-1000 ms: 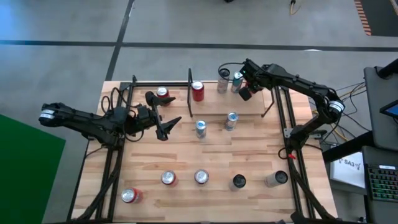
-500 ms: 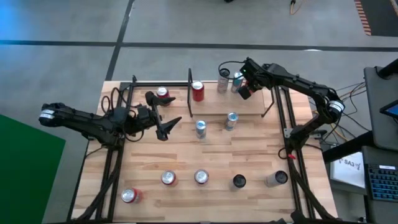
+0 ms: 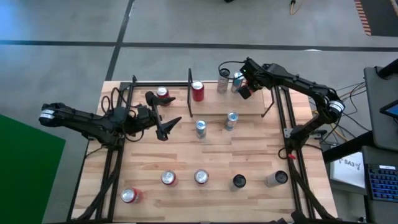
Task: Place canned beverage on shelf
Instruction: Put the red soda can on the shelf
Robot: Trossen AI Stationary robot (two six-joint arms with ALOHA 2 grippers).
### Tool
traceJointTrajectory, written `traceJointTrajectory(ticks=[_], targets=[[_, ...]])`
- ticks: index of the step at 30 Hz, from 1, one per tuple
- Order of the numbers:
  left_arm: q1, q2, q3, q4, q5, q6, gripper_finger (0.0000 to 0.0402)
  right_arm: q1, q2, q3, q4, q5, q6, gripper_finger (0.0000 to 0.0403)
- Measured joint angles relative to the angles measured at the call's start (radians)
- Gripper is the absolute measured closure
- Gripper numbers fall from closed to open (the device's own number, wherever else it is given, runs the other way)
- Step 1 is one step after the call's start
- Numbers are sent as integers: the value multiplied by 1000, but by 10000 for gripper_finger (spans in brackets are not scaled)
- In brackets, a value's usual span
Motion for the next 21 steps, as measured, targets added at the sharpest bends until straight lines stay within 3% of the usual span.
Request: traceJointTrajectory(ticks=[21], targets=[[0,0,0,-3,0,0,43,-2,0,0,17,0,-6,394]])
